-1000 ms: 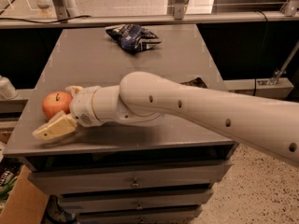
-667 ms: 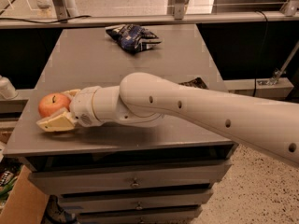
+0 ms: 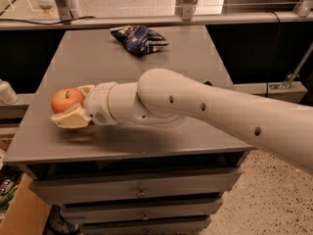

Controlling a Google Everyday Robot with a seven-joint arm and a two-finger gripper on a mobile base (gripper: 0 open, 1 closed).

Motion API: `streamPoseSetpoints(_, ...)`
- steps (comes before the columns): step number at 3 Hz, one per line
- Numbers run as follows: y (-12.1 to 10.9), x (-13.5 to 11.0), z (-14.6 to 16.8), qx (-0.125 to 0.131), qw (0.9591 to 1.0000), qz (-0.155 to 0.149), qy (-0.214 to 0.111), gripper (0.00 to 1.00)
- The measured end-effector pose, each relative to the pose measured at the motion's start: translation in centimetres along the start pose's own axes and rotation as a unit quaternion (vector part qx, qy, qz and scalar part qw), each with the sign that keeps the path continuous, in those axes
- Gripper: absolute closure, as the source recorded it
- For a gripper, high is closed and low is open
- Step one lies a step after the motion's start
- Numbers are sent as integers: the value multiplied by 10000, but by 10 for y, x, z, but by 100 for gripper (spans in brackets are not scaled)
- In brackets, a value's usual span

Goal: Move apple near blue chip bag

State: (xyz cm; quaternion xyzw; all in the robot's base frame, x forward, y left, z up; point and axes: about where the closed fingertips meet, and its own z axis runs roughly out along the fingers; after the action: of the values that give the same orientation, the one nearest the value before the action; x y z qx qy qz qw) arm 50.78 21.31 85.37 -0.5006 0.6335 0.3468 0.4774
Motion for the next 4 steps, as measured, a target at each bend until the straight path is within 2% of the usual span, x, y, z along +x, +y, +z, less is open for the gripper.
streamPoseSetpoints(1,-32,-18,-49,480,9986,-227,79,100)
streamPoseSetpoints(2,-32,-18,-49,480,9986,-228,79,100)
streamPoseSetpoints(3,-42,-17,-55,586,9975,-335,195,100)
streamPoseSetpoints(4,-77,-14,-89,1002,9929,-480,433,100)
